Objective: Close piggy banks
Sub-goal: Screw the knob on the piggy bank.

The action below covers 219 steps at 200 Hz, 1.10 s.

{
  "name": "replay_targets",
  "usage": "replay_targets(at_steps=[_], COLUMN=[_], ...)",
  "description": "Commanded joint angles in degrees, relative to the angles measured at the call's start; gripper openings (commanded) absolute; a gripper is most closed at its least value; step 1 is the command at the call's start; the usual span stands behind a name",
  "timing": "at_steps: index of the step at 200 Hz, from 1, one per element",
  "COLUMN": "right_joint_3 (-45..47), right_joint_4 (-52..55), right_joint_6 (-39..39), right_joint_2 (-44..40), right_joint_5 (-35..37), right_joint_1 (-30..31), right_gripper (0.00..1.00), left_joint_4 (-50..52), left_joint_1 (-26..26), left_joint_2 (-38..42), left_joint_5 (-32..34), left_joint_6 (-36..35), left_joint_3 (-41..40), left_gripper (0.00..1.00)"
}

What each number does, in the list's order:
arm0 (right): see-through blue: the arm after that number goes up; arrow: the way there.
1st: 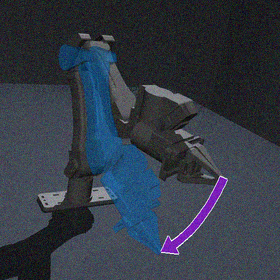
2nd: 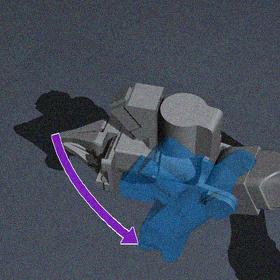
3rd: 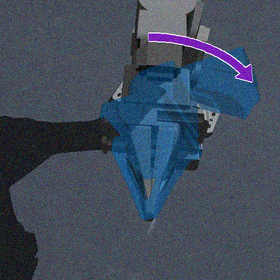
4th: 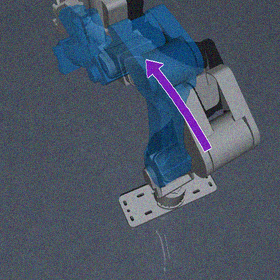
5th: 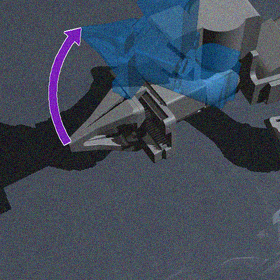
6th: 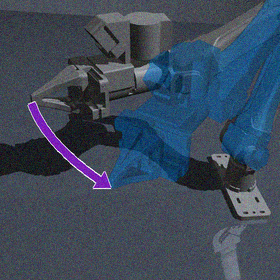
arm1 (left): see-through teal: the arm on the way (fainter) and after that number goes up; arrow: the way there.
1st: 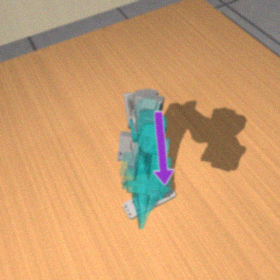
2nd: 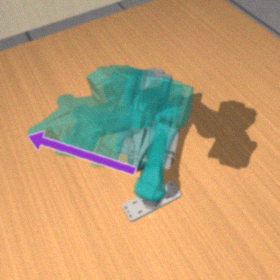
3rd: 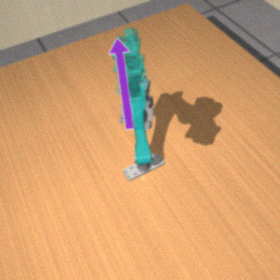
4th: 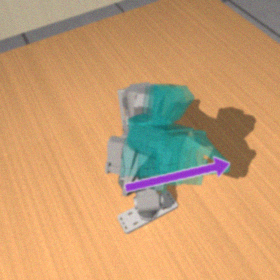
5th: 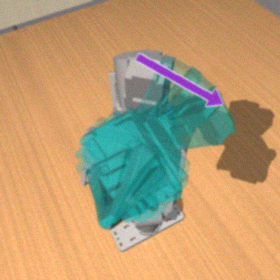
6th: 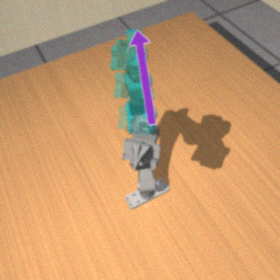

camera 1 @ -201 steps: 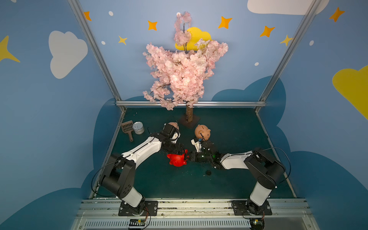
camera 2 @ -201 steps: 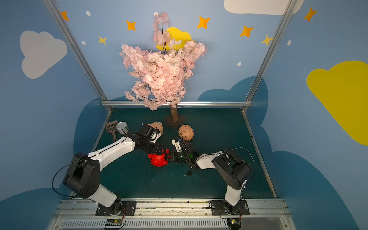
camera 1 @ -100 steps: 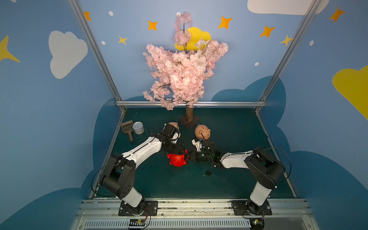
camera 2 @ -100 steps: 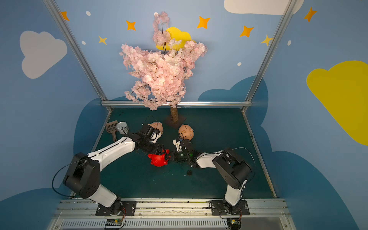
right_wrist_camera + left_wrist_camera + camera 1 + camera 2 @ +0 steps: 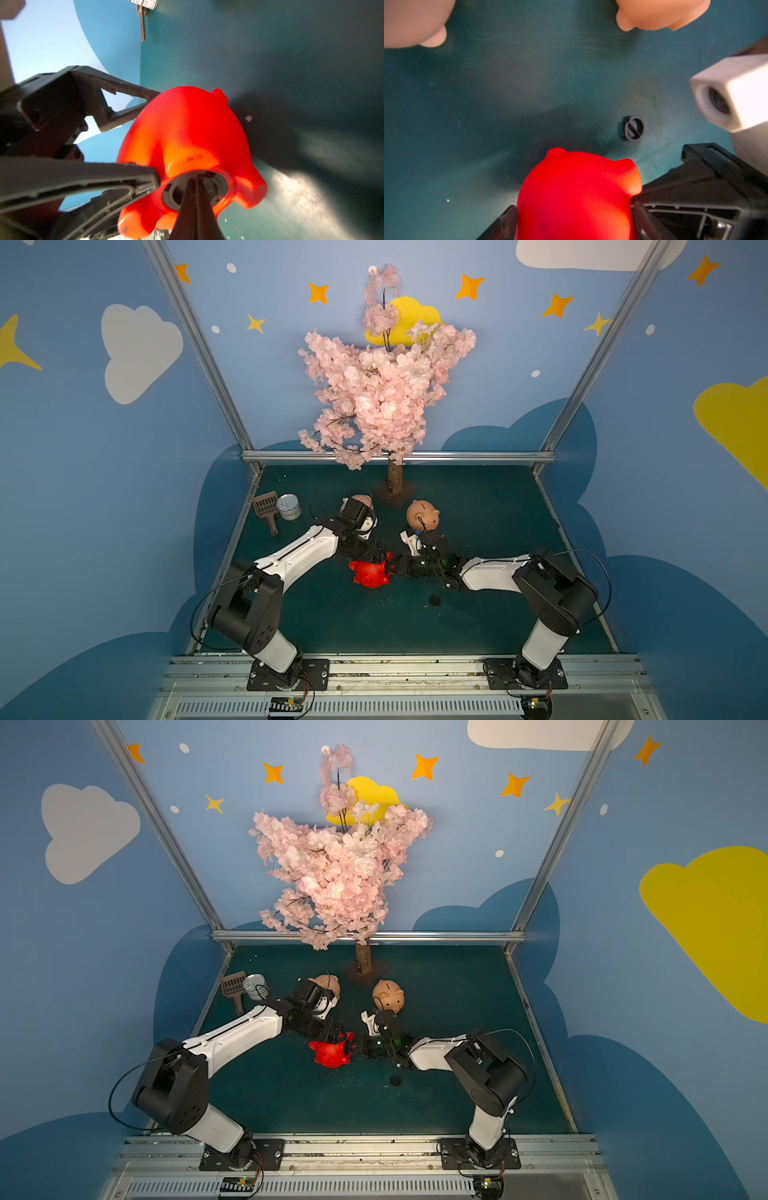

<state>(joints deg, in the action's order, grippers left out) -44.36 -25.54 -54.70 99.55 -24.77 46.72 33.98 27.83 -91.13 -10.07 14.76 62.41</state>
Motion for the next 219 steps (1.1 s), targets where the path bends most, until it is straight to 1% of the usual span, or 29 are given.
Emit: replay_targets(at_steps=[1, 26, 46, 58, 83, 118, 141, 170, 181, 209, 219], right_joint_3=[-1.17, -1.17, -1.17, -1.17, -0.66, 0.72, 0.42, 0.20, -0.07, -0.20, -0.42], right_joint_4=[9.07, 11.31, 12.89, 14.25, 17.35, 21.22, 25.42, 28.27, 29.03, 29.64, 29.62], right_joint_6=[4.36, 5.54, 6.42, 7.08, 8.66, 9.57, 11.19, 13.26, 13.92, 12.21, 12.32], right_joint_2=[-3.16, -4.50, -5.52, -6.56, -9.67, -15.05, -18.31, -21.85, -22.69, -23.93, -24.37], right_joint_5=[5.44, 5.60, 5.29, 5.26, 5.37, 4.15, 3.42, 3.41, 3.33, 5.68, 6.59], right_joint_1=[0.33, 0.21, 0.07, -0.07, -0.77, -3.35, -4.90, -6.23, -6.75, -7.56, -7.82], right_gripper=[0.11, 0.18, 0.23, 0.25, 0.25, 0.25, 0.25, 0.26, 0.27, 0.31, 0.35], left_joint_4=[7.93, 8.55, 8.90, 9.15, 10.69, 11.99, 14.00, 16.08, 16.55, 17.03, 17.15], left_joint_1=[1.72, 1.73, 1.74, 1.70, 1.73, 2.81, 3.66, 4.99, 5.67, 8.08, 8.77], left_joint_2=[-3.00, -2.91, -2.58, -2.11, -1.26, -0.13, 0.15, 1.38, 2.26, 4.21, 4.73], left_joint_5=[-0.44, -0.57, -0.39, -0.33, 0.21, 0.32, 2.83, 5.15, 6.32, 9.35, 9.88], left_joint_6=[0.01, 0.00, 0.18, 0.23, 0.52, 1.14, 2.12, 2.83, 3.23, 5.26, 7.03], left_joint_3=[-1.54, -0.28, 0.60, 0.99, 2.01, 3.31, 5.19, 6.75, 6.94, 6.33, 5.92], left_gripper=[0.83, 0.87, 0.93, 0.95, 0.97, 0.97, 0.99, 0.99, 0.99, 0.99, 0.99])
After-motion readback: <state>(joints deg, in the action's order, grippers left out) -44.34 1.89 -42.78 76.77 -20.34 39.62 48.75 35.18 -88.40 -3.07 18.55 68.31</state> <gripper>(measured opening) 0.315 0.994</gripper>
